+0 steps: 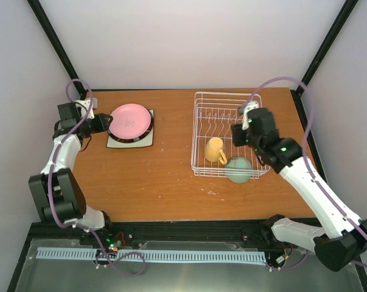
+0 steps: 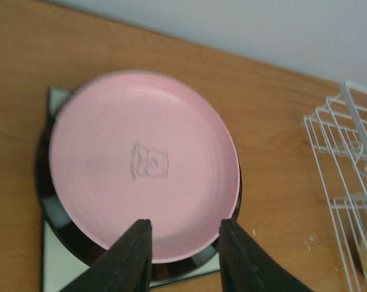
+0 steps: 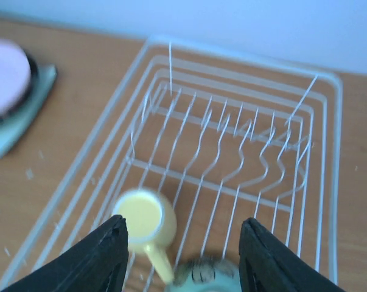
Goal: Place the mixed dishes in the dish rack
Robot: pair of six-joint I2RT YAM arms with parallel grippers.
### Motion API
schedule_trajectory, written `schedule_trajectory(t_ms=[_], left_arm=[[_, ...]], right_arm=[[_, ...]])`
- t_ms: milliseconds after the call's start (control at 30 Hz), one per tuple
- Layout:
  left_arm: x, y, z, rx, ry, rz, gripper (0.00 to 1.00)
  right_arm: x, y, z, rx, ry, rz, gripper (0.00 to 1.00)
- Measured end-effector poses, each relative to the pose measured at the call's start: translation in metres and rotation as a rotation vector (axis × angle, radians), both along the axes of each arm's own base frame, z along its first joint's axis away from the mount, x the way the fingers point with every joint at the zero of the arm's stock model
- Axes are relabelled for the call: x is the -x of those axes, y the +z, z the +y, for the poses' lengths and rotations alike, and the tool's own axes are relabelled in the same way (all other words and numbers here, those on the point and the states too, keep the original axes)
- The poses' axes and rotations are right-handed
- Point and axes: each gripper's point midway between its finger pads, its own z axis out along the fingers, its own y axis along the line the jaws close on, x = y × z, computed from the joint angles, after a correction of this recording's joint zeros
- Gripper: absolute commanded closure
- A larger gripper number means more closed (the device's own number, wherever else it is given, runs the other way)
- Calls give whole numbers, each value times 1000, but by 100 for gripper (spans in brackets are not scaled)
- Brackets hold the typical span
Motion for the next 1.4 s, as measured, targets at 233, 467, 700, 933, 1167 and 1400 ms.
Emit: schedule_trajectory(t_ms=[233, 467, 700, 933, 1167, 1400], left_arm=[[-10, -79, 3, 167, -67, 264, 82], [-9, -100, 5, 195, -65, 355, 81], [-29, -92, 13, 166, -64, 330, 76], [-44, -92, 26, 133, -40, 335, 69], [-45, -108, 38, 99, 2, 378, 69], [-47, -122, 42, 92, 11, 411, 69]], right_arm=[[-30, 59, 18, -250, 71, -45, 56], [-33, -1, 53, -298, 184, 160, 55], [-29, 0, 61, -326, 230, 175, 55], [-28, -1, 64, -334, 243, 186, 52], [-28, -4, 67, -337, 254, 197, 52], [-29, -8, 68, -333, 258, 209, 52]])
